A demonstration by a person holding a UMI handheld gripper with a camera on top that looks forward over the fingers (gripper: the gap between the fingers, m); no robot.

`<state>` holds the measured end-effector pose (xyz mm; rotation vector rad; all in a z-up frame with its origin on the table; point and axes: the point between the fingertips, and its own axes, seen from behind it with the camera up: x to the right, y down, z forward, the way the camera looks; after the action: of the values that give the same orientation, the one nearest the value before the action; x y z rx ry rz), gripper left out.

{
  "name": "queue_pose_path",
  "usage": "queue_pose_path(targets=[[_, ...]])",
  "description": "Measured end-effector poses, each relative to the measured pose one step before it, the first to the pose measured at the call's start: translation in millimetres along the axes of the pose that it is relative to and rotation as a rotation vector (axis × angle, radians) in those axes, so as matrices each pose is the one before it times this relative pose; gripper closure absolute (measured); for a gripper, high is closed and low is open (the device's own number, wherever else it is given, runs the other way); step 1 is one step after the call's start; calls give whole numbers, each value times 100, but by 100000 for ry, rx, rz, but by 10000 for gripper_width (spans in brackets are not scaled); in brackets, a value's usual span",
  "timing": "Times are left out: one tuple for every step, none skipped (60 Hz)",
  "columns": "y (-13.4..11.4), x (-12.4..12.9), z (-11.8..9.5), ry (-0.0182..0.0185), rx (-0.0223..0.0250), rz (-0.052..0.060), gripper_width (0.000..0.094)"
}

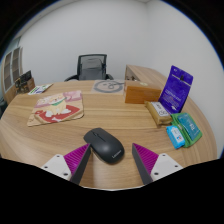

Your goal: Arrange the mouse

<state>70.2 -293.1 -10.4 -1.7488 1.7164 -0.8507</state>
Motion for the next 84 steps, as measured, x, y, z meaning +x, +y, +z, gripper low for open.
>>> queue_pose_path(targets=[[-171, 16, 214, -34, 145, -66, 69], [-154, 39, 216, 90, 78, -75, 69], [-142, 39, 233, 36, 50, 8, 69], [-151, -1, 142, 55, 35, 147, 69], [-152, 51, 234, 67, 35, 74, 71], [-167, 25, 221, 34, -104, -32, 70], [-138, 63, 216, 12, -17, 117, 70], [-176, 59, 224, 59, 23, 137, 71], [-169, 109, 234, 201, 53, 125, 71], [-163, 126, 236, 296, -23, 32, 71], [-154, 122, 226, 238, -94, -29, 70], [-155, 103, 222, 195, -62, 50, 68], [-156, 89, 224, 153, -72, 118, 68], [-146, 85, 243, 173, -123, 175, 69], [-139, 61, 200, 29, -184, 170, 70], [-111, 69, 230, 44, -226, 180, 70], [-115, 80, 254, 29, -212, 187, 70], [-171, 121, 192, 63, -373, 228, 71], [-181, 121, 187, 218, 22, 370, 71], [-149, 133, 192, 274, -72, 370, 72], [-121, 131, 183, 300, -220, 360, 72], [-114, 109, 178, 269, -225, 395, 71], [-120, 98, 153, 171, -144, 479, 70], [-91, 84, 149, 171, -188, 460, 72], [-81, 83, 141, 149, -171, 409, 70], [-58, 31, 95, 141, -108, 356, 66], [-81, 78, 115, -7, -38, 334, 66], [-81, 65, 107, 95, -31, 197, 67], [-64, 56, 106, 90, -35, 90, 66], [-72, -17, 83, 214, -188, 22, 67], [-70, 38, 64, 62, 21, 93, 67], [-57, 36, 76, 111, 22, 168, 68], [-34, 5, 61, 99, -13, 80, 70], [-27, -2, 71, 0, -4, -82, 73], [-20, -10, 58, -20, -47, -206, 85], [-10, -2, 40, 36, -80, -219, 102], [-9, -73, 12, 9, -8, 34, 120], [-14, -19, 43, -42, 37, 112, 134], [-13, -60, 33, -120, -18, 90, 154], [-7, -78, 39, -164, -12, 22, 170], [24, -111, 33, -270, -120, -34, 189], [49, -116, 23, -262, -184, -50, 207], [15, -114, 12, -258, -65, 70, 229], [16, -127, 18, -290, -70, 254, 257], [67, -153, 24, -384, -172, 333, 287], [80, -150, 24, -432, -258, 296, 321], [34, -173, -2, -390, -143, 318, 370], [-38, -52, -7, -9, 157, -51, 420], [-38, 160, -13, 918, 159, -551, 439], [10, 80, -8, 772, 54, -251, 447], [87, 30, -16, 581, -341, -218, 458], [13, -28, -11, 380, -113, -44, 475], [-10, -15, -22, 428, -107, 266, 484], [31, -28, -17, 334, -304, 372, 494], [3, -20, -22, 245, -211, 558, 506], [11, 3, -16, 214, -230, 605, 520], [2, -17, -5, 115, -201, 751, 533], [-18, 10, -23, 123, -189, 727, 558], [-27, 62, -15, 233, -106, 561, 581], [37, 11, -27, 284, -251, 436, 592], [26, 24, -42, 350, -320, 71, 594], [-23, 34, -54, 432, -181, -206, 598], [-90, 36, -62, 388, -55, -463, 599], [-76, 36, -74, 313, -179, -452, 600], [-51, -17, -32, -154, -576, 156, 601], [0, -97, -125, -487, -610, 429, 601], [-66, -140, -204, -846, -611, 1117, 602], [-236, -103, -305, -918, -204, 1835, 601], [-388, -51, -372, -779, 335, 1883, 600], [-526, -3, -437, -435, 618, 1440, 600], [-623, 103, -478, 163, 898, 849, 600], [-683, 177, -502, 655, 1007, 215, 599], [-734, 80, -481, 1342, 791, -546, 598], [-750, -34, -466, 533, 1061, -624, 600], [-807, -168, -447, -104, 1051, -352, 599], [-796, -325, -444, -597, 912, 118, 600], [-715, -418, -432, -892, 526, 498, 599], [-668, -470, -381, -931, 212, 393, 601], [-715, -454, -341, -840, 181, 52, 601], [-789, -448, -346, -614, 570, -81, 600], [-1009, -395, -364, -403, 1103, 182, 598], [-839, -521, -253, -359, 1137, -462, 599], [-767, -563, -292, -325, 825, -1222, 599], [-779, -591, -255, -334, 859, -1586, 600]])
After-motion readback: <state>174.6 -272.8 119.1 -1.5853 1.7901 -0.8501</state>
